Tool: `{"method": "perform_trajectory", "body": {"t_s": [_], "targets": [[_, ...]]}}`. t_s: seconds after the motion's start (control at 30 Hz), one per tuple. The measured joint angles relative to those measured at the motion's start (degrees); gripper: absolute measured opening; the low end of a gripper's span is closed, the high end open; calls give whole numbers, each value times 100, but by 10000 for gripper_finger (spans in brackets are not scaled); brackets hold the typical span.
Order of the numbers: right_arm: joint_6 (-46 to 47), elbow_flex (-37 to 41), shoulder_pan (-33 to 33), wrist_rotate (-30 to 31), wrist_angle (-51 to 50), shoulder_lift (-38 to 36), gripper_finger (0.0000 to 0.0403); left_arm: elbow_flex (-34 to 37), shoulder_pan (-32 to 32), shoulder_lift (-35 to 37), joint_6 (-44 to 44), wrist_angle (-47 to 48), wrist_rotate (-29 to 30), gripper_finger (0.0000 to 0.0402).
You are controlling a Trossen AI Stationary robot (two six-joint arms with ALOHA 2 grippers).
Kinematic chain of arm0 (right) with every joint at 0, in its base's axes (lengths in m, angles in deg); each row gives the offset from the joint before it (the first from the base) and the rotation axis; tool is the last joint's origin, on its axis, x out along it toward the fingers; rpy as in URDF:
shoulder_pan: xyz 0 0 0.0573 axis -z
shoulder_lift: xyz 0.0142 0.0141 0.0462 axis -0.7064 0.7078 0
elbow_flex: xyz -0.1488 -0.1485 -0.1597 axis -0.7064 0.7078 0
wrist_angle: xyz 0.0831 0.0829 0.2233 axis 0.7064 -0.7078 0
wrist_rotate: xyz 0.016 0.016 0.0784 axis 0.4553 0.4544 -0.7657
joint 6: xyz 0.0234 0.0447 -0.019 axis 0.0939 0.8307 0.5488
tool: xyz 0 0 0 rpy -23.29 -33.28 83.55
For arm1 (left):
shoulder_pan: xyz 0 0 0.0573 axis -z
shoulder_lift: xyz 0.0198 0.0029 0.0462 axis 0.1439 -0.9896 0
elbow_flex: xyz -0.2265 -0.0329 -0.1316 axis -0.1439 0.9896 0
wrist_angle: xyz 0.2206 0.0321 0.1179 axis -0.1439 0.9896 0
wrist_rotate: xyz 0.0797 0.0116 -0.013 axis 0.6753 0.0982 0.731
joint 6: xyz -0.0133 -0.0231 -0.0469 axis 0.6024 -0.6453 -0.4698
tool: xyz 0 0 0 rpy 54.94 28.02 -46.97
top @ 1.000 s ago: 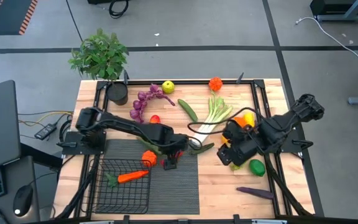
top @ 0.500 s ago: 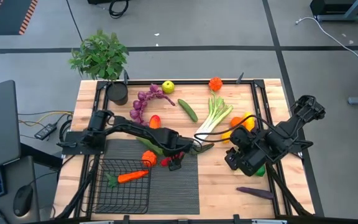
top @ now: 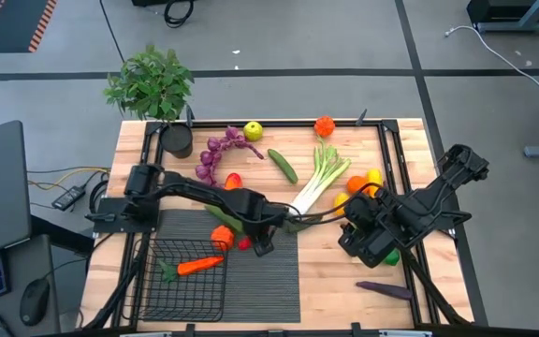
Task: Build produce basket
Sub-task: Put the red chili pepper into the wire basket
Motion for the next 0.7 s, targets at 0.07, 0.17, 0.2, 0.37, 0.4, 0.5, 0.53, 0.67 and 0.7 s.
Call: {"method": "perform_trajectory", "body": {"t_s": [0.07, 0.17, 0.2, 0.37, 0.4, 0.5, 0.53, 0.67, 0.7], "targets": [[20, 53, 0, 52, -2, -1, 252, 0, -1, 205, -144, -27, -2, 52], [81, 125, 0, 106, 0, 0, 252, -2, -17, 569, -213, -87, -5, 39], [84, 138, 0, 143, 1, 0, 252, -2, -21, 705, -216, -79, -3, 37], [145, 143, 0, 316, 3, 0, 252, -2, -28, 1484, -165, -44, -5, 41], [185, 143, 0, 359, 3, 0, 252, -2, -28, 1642, -133, 13, -5, 41], [306, 143, 0, 494, 13, 0, 252, -4, 19, 2158, -39, 225, -7, 31], [354, 143, 3, 522, 16, 0, 252, -4, 39, 2348, -36, 264, -7, 25], [455, 143, 30, 562, 7, 2, 252, -4, 182, 2987, -130, 740, -26, 6], [504, 143, 43, 562, 3, 2, 252, -4, 216, 3132, -183, 841, -49, 4]]}}
